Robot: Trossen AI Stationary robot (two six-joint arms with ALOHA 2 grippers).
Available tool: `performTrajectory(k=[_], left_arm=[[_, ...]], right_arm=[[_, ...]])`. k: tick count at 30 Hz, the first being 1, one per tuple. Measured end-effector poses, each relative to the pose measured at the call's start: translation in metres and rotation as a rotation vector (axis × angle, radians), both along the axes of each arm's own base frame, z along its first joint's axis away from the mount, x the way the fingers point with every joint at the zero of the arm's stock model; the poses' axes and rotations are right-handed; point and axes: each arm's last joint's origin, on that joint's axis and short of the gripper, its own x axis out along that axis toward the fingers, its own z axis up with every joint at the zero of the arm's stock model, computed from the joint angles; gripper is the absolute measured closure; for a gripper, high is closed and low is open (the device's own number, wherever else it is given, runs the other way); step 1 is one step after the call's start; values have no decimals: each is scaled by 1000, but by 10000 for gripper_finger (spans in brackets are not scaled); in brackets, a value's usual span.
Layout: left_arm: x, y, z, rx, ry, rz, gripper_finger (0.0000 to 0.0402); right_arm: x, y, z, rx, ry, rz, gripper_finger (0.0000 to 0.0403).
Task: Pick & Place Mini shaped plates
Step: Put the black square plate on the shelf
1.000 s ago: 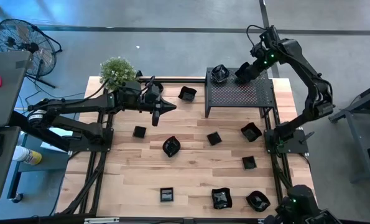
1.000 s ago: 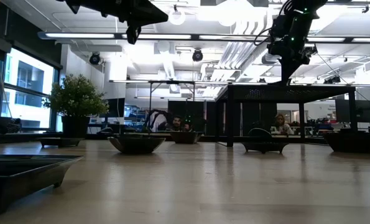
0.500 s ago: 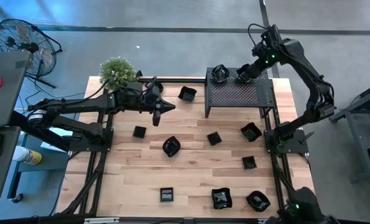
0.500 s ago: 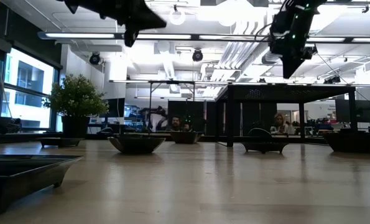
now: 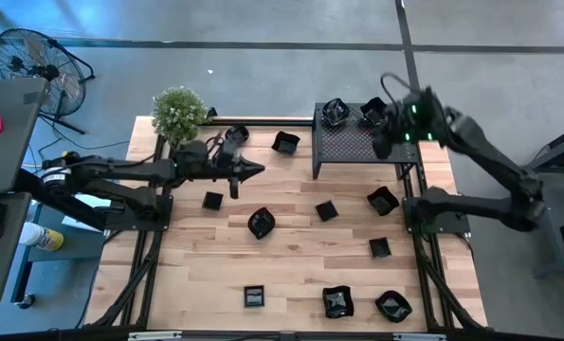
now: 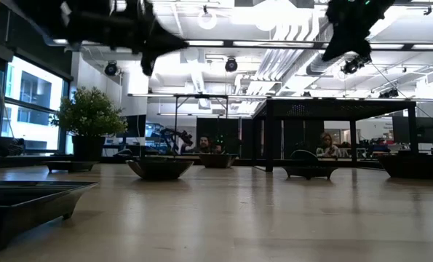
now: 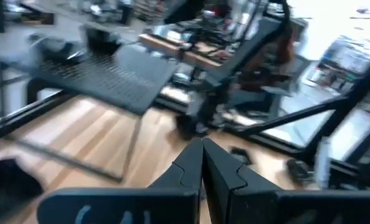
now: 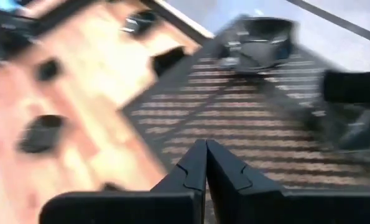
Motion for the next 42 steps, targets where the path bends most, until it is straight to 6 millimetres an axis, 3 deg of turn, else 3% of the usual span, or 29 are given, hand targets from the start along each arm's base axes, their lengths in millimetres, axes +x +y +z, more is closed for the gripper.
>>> performTrajectory(k=[5,10,14,18,25,35,42], left_arm=[[-9,0,-20,-44,14,81,401],[-9,0,-23,-53,18,88,401],[-9,1,-23,-53,19,99,401],[-9,1,-23,-54,25,101,401],[-10,1,-27,-61,64,103,401],[-10,1,-30,-64,95,129,401],[-10,1,-30,-65,96,129,401]], right_arm=[[-1,45,-13,63,-64,20,401],[13,80,-39,176,-98,35,399],[33,109,-67,215,-208,84,401],[42,128,-111,288,-221,19,397],[53,132,-165,433,-157,-60,369],[76,115,-205,458,11,-169,299],[88,103,-220,438,29,-160,310]])
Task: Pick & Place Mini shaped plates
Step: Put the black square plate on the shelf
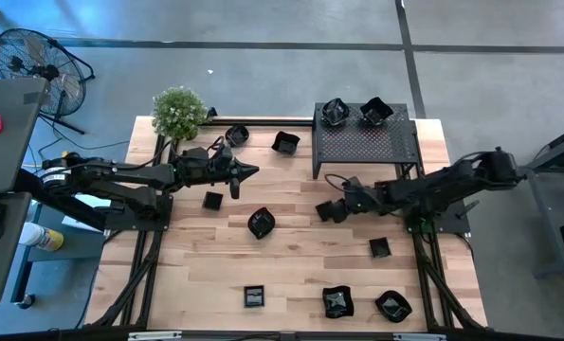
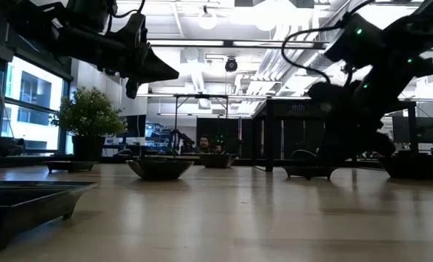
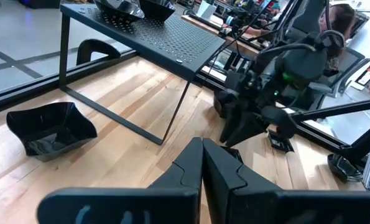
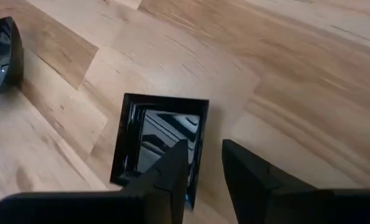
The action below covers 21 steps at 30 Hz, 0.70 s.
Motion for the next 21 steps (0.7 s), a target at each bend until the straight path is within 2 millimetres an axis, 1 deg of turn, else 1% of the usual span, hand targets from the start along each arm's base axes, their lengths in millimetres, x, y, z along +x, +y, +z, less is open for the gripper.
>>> performTrajectory(k=[7,15,21], left_arm=[[0,0,0,0,1,1,401],[0,0,0,-1,6,2,401],[0,0,-1,-1,6,2,401]], right_arm=[[9,-5,-13,38,4,37,342],[12,-5,-13,45,-30,34,396],[13,-5,-8,52,-51,40,396]])
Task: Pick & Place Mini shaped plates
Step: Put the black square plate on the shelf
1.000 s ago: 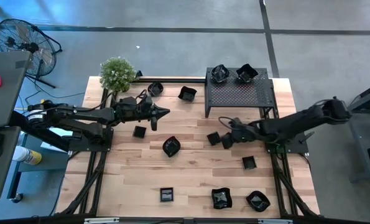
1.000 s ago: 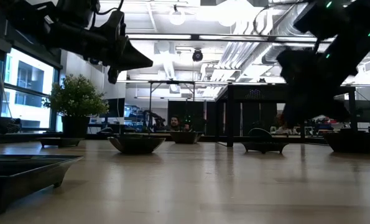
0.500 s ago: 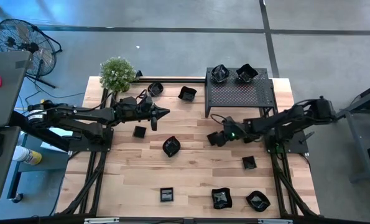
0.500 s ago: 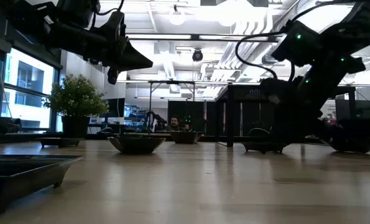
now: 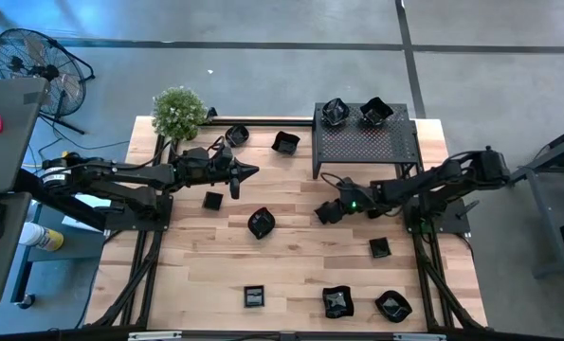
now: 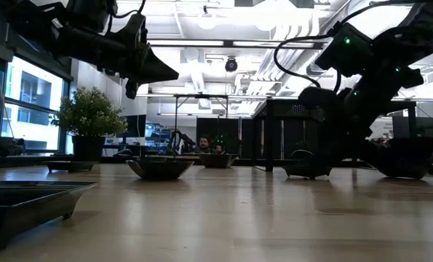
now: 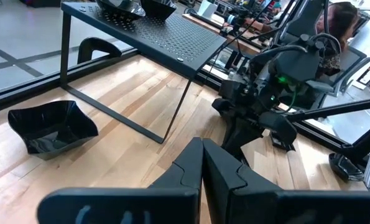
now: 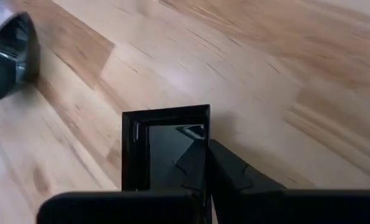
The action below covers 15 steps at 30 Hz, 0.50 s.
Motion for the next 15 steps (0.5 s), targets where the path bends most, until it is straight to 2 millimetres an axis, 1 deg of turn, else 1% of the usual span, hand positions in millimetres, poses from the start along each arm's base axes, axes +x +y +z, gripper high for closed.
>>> performTrajectory(k=[3,8,13,15], left_arm=[[0,0,0,0,1,0,401],[0,0,0,-1,2,0,401],[0,0,-1,-2,6,-1,401],[0,0,-1,-3,13,-1,401]], right_arm=[[3,0,10,-1,-43,0,400],[5,0,33,8,-118,-2,397],[1,7,62,37,-188,-12,399],[-3,10,77,46,-231,-26,398]])
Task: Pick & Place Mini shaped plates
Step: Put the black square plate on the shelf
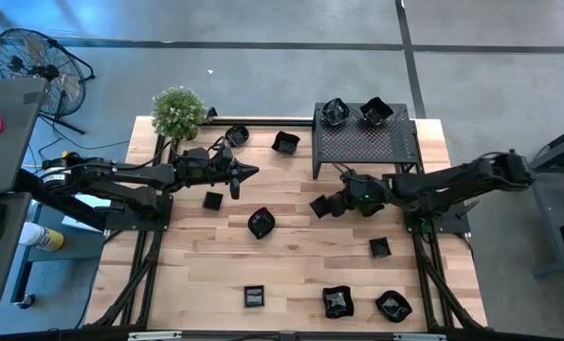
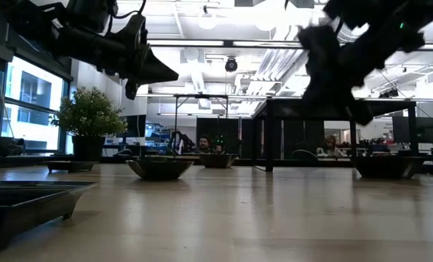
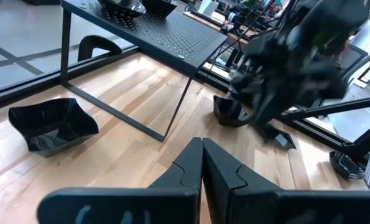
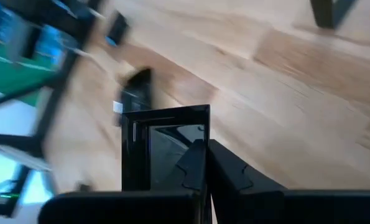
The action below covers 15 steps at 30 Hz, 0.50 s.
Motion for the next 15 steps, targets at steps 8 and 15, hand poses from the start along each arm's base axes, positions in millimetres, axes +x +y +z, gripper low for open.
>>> performTrajectory(k=[8,15], left_arm=[[0,0,-1,0,9,-1,401],[0,0,-1,7,11,-2,401]], right_arm=[[-27,-9,70,-81,-110,-194,397],[-59,-47,95,-97,89,-403,397]])
